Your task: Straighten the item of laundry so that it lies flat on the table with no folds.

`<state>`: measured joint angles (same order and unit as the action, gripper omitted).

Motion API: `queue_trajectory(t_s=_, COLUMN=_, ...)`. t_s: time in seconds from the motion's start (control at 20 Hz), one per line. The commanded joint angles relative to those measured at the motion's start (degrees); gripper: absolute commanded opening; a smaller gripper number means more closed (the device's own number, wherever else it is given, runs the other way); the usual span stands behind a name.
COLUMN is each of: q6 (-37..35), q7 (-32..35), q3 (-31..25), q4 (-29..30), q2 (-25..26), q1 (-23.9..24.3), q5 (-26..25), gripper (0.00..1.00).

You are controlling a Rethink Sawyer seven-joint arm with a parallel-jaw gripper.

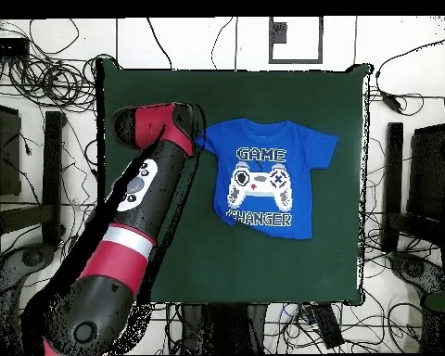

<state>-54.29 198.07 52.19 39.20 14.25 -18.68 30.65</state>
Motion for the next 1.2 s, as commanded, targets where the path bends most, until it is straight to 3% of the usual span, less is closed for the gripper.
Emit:
queue_trajectory(t_s=0.05, q6=1.7, q7=15.4, q3=-7.7, q4=0.7, q2=3.5, q1=-4.0, q5=4.9, gripper=1.00)
queue_trajectory(t_s=0.6, q6=9.0, q7=2.5, q3=-12.7, q4=17.2, q2=-9.1, q1=-4.6, q5=-0.1, gripper=1.00)
queue_trajectory(t_s=1.2, q6=16.1, q7=-6.0, q3=-14.6, q4=29.7, q2=-20.0, q1=-2.4, q5=-5.6, gripper=1.00)
